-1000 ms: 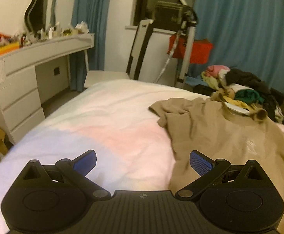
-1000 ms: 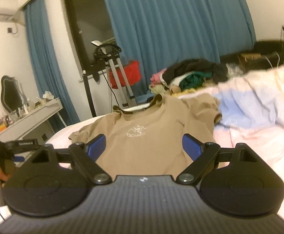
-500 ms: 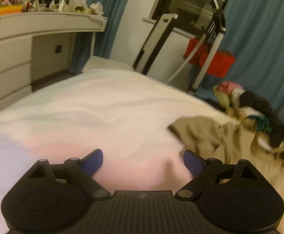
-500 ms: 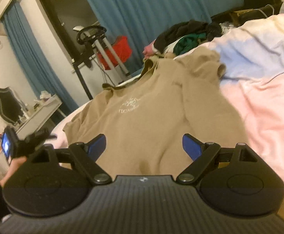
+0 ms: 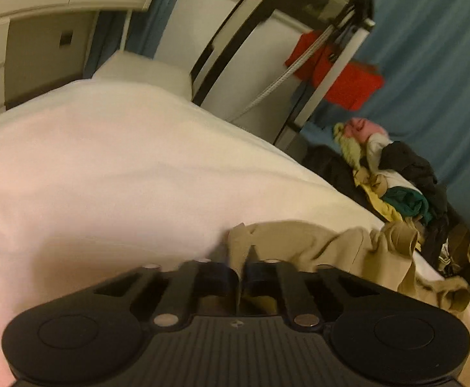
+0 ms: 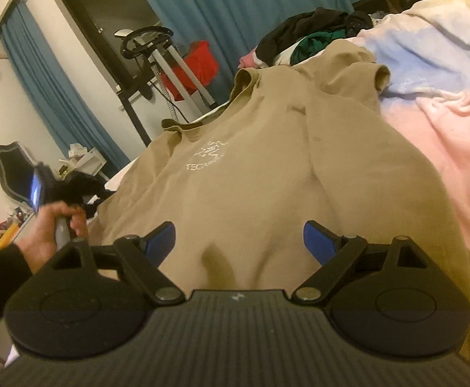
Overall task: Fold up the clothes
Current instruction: 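Grasp the shirt hem with the left tool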
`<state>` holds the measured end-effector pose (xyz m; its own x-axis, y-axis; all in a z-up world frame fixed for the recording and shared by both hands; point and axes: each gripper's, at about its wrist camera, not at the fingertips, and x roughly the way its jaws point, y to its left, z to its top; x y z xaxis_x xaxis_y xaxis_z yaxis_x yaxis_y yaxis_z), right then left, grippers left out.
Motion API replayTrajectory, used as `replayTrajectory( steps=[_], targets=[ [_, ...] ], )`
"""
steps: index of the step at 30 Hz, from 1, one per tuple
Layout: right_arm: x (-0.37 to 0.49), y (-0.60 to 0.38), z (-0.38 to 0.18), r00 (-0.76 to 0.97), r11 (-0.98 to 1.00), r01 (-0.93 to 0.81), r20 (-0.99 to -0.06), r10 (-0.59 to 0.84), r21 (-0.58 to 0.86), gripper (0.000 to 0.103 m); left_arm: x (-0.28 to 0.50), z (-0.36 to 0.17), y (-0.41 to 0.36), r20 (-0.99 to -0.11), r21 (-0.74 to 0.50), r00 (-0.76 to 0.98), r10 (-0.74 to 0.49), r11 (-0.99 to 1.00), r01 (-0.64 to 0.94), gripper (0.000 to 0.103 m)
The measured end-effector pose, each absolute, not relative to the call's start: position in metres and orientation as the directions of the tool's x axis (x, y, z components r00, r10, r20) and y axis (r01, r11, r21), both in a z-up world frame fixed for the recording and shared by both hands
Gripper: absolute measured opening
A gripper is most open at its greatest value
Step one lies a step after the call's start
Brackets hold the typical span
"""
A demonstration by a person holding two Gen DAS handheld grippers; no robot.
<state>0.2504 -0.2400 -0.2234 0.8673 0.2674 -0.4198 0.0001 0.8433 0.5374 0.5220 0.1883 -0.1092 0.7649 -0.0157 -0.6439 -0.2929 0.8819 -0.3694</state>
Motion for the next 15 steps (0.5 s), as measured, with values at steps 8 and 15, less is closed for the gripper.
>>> replayTrajectory(
  steps=[8,15],
  targets=[
    [0.251,-0.241,-0.223,0.875,0.859,-0.003,-0.414,0.25,0.512,0.088,0.544,-0.047,0.194,-0.566,-0.146,0.784,0.255,0.905,-0.4,0.026],
    [0.247,-0.241,-0.219,0.878,0.852,-0.018,-0.4,0.263,0.523,0.088,0.475,-0.074,0.221,-0.637,-0.387,0.771,0.018,0.857,-0.34,0.081]
  ],
)
